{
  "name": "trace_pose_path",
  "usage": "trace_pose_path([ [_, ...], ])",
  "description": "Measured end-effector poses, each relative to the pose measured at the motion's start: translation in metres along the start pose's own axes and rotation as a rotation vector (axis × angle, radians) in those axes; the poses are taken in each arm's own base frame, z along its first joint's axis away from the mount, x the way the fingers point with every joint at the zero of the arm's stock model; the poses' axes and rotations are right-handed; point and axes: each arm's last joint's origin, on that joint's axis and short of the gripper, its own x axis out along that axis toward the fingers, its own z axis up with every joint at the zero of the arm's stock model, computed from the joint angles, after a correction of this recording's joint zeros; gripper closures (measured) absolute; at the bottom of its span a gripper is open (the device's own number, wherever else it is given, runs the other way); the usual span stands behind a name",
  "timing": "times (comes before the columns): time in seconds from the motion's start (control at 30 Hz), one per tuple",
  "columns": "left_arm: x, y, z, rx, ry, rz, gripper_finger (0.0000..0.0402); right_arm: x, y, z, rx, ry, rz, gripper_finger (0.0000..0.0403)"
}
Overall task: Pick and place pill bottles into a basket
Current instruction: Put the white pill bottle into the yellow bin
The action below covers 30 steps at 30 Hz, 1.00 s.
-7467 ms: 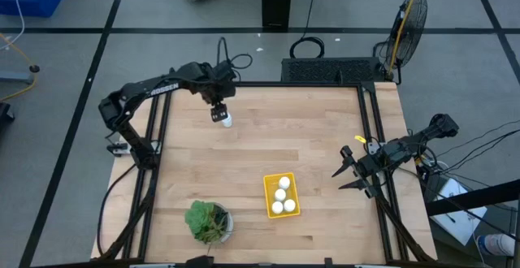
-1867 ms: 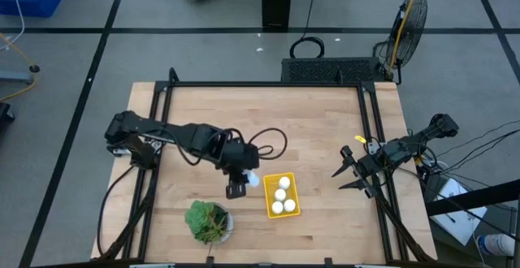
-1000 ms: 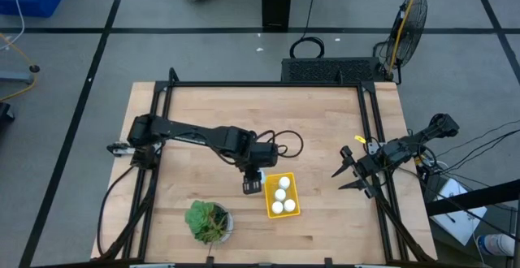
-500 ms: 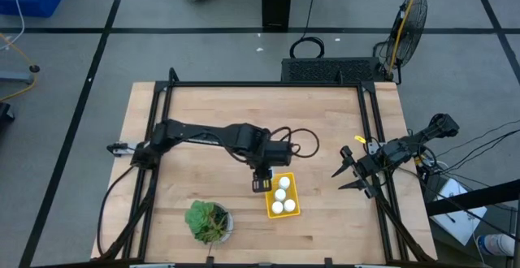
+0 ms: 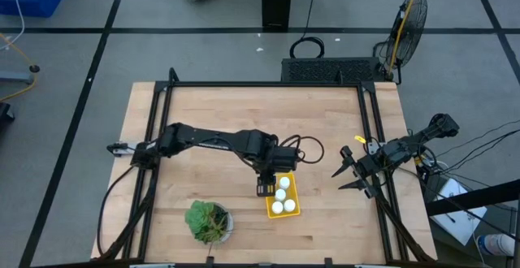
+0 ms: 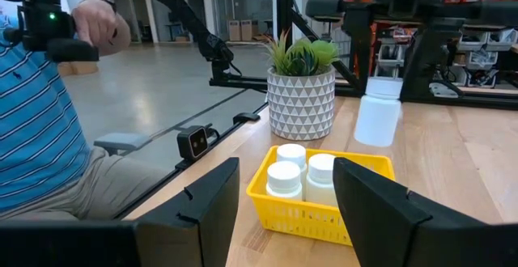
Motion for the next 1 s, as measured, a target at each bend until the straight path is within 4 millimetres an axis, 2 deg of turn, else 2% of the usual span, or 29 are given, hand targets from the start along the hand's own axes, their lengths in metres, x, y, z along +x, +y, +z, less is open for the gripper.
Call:
trace_pose_path([
  [0.53,0.0095,-0.004,0.005,0.029,-0.019,-0.027,0.0239,0.0,0.0,0.0,0.0,0.0,0.0,0.0209],
  [1.0,0.0092,-0.0032,0.0046,0.036,-0.019,0.0,0.0239,0.0,0.0,0.0,0.0,0.0,0.0,0.0209],
])
